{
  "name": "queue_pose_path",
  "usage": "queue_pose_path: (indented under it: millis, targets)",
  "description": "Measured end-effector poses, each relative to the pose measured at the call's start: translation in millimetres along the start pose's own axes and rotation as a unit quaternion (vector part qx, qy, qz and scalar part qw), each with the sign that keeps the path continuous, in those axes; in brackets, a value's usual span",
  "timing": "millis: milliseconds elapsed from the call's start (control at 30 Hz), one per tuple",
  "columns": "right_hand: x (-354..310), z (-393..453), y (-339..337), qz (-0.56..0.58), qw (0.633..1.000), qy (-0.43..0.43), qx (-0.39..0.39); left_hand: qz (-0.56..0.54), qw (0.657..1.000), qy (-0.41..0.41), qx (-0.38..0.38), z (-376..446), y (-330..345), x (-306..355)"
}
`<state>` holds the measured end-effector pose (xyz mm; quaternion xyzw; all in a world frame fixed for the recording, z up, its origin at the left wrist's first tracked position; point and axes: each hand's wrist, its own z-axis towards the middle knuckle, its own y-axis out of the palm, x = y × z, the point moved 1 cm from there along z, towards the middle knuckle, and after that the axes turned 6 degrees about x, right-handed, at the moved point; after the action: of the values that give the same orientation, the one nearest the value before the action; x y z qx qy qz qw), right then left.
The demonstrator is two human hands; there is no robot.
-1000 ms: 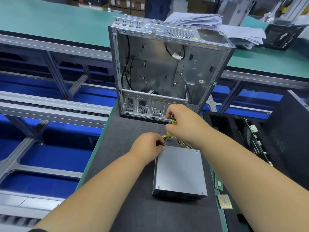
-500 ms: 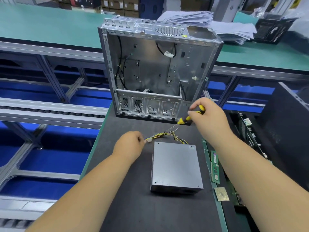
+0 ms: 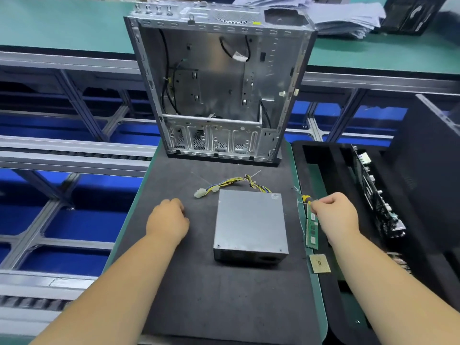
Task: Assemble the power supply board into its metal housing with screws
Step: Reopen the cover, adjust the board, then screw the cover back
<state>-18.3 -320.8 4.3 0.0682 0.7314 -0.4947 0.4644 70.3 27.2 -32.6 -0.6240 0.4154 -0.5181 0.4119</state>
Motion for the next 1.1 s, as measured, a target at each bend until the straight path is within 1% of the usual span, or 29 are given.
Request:
queue_pose_path:
  millis: [67, 167, 233, 300, 333, 367, 400, 433, 467, 500, 533, 567, 600, 633, 667, 733, 800, 933, 1000, 1100]
  targets:
    - [15, -5, 2, -0.034, 0.999, -0.018, 0.009, -0.044, 0.999, -0.005, 0.015, -3, -1, 4]
    - [36, -10, 9, -0.115, 0.990, -0.078, -0.003, -0.180, 0.983, -0.023, -0.012, -12, 6, 17]
    - [44, -13, 13, -0.183, 0.977, -0.099, -0.043, -0.279, 0.957, -0.052, -0.054, -21, 12, 28]
    - [45, -16, 14, -0.234, 0.963, -0.103, -0.081, -0.364, 0.921, -0.086, -0.113, -28, 17, 40]
    - [43, -16, 14, -0.258, 0.955, -0.120, -0.080, -0.375, 0.911, -0.099, -0.139, -30, 19, 46]
    - [40, -16, 14, -0.274, 0.948, -0.147, -0.063, -0.372, 0.907, -0.113, -0.160, -32, 19, 50]
    - [36, -16, 14, -0.271, 0.945, -0.177, -0.045, -0.369, 0.903, -0.130, -0.177, -34, 18, 53]
    - [30, -18, 16, -0.242, 0.948, -0.200, -0.046, -0.382, 0.891, -0.149, -0.192, -38, 18, 57]
    - [22, -21, 20, -0.185, 0.960, -0.196, -0.075, -0.407, 0.873, -0.169, -0.208, -41, 19, 60]
    - [13, -26, 24, -0.118, 0.972, -0.156, -0.128, -0.432, 0.854, -0.186, -0.222, -44, 19, 64]
    - [5, -31, 30, -0.061, 0.976, -0.088, -0.189, -0.452, 0.837, -0.198, -0.235, -46, 19, 67]
    - [-2, -37, 35, -0.011, 0.970, -0.006, -0.243, -0.472, 0.821, -0.203, -0.248, -48, 20, 69]
    - [-6, -43, 42, 0.033, 0.957, 0.073, -0.280, -0.494, 0.805, -0.206, -0.258, -50, 19, 72]
    - [-7, -48, 48, 0.064, 0.946, 0.125, -0.293, -0.515, 0.788, -0.209, -0.266, -52, 18, 74]
    - [-8, -50, 53, 0.078, 0.941, 0.153, -0.292, -0.535, 0.771, -0.213, -0.274, -53, 15, 76]
    - [-11, -53, 59, 0.096, 0.935, 0.171, -0.295, -0.554, 0.748, -0.218, -0.293, -55, 11, 77]
    - [-11, -54, 62, 0.116, 0.927, 0.180, -0.307, -0.556, 0.740, -0.219, -0.308, -55, 9, 78]
    - [-12, -56, 61, 0.165, 0.914, 0.195, -0.316, -0.524, 0.771, -0.217, -0.290, -56, 11, 81]
    - [-12, -58, 60, 0.176, 0.912, 0.201, -0.310, -0.526, 0.768, -0.219, -0.291, -55, 10, 82]
    - [-14, -57, 59, 0.186, 0.909, 0.206, -0.310, -0.537, 0.751, -0.226, -0.310, -55, 8, 81]
